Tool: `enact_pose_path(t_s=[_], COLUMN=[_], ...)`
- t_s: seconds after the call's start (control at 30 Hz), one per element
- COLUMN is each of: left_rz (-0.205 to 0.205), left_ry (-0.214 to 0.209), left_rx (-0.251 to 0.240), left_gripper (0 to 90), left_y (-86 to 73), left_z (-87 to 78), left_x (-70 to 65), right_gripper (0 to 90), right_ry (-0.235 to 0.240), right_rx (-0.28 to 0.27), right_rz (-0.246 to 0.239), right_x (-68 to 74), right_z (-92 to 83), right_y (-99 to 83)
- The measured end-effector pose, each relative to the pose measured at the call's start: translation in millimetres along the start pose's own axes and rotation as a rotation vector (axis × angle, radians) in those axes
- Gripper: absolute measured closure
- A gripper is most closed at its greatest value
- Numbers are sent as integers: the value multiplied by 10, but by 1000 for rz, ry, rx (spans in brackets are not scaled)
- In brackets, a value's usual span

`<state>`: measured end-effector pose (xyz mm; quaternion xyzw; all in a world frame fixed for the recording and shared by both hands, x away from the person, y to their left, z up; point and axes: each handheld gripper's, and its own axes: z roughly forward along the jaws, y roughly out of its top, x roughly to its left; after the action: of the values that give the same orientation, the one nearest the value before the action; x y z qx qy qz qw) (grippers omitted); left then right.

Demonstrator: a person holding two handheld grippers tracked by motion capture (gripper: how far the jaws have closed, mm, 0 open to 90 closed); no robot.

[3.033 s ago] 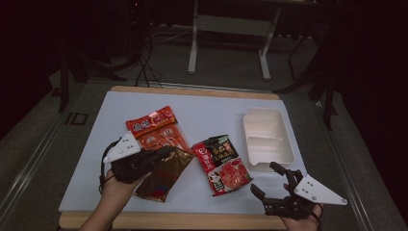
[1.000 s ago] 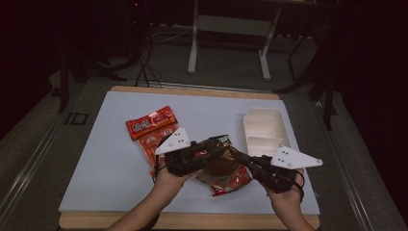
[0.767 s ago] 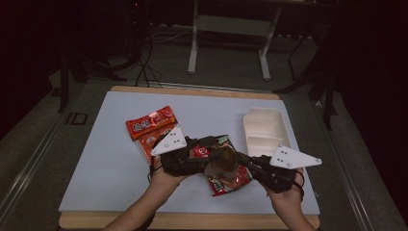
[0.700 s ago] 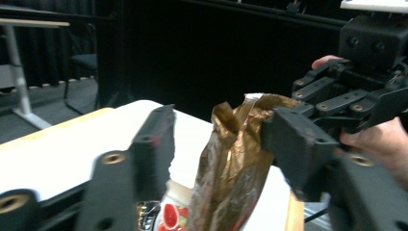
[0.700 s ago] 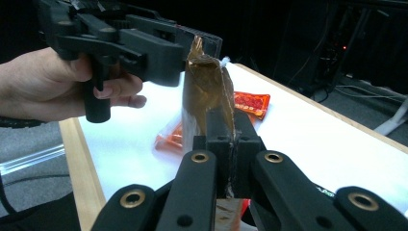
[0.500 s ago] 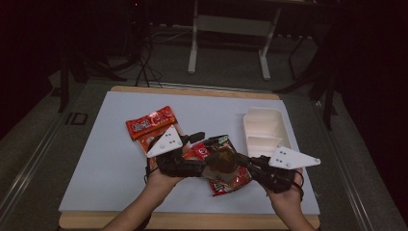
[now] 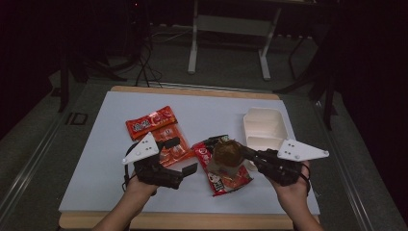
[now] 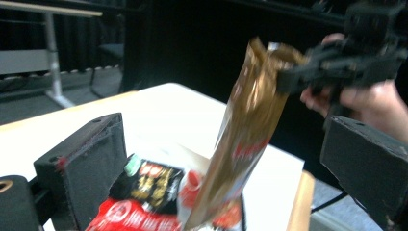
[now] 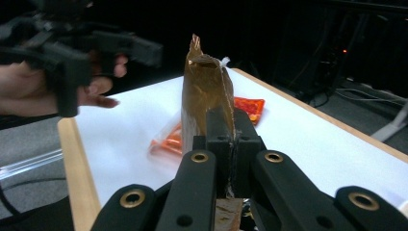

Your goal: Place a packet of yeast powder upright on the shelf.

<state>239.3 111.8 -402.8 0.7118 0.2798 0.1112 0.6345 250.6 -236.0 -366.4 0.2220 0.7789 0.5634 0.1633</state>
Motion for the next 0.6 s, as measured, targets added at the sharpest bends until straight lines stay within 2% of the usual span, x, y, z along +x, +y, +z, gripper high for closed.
enact_pose_path(t_s=[0.17,0.3,0.37,0.6], left_rz=[31,43,60,46], left_ry=[24,40,70,114], left_rx=[40,31,27,17], left_gripper=[30,31,31,48], left_y=[-114,-208,-279,-421], left_z=[-151,-282,-388,-555], left_x=[56,116,166,254], right_gripper=[894,894,894,894], right_ry=[5,0,-4,-13], right_rx=[-9,-29,-42,-55], right_rz=[-2,-13,-24,-52], right_x=[-123,-223,-265,-402], right_z=[-6,-23,-31,-39], right_y=[54,117,155,273])
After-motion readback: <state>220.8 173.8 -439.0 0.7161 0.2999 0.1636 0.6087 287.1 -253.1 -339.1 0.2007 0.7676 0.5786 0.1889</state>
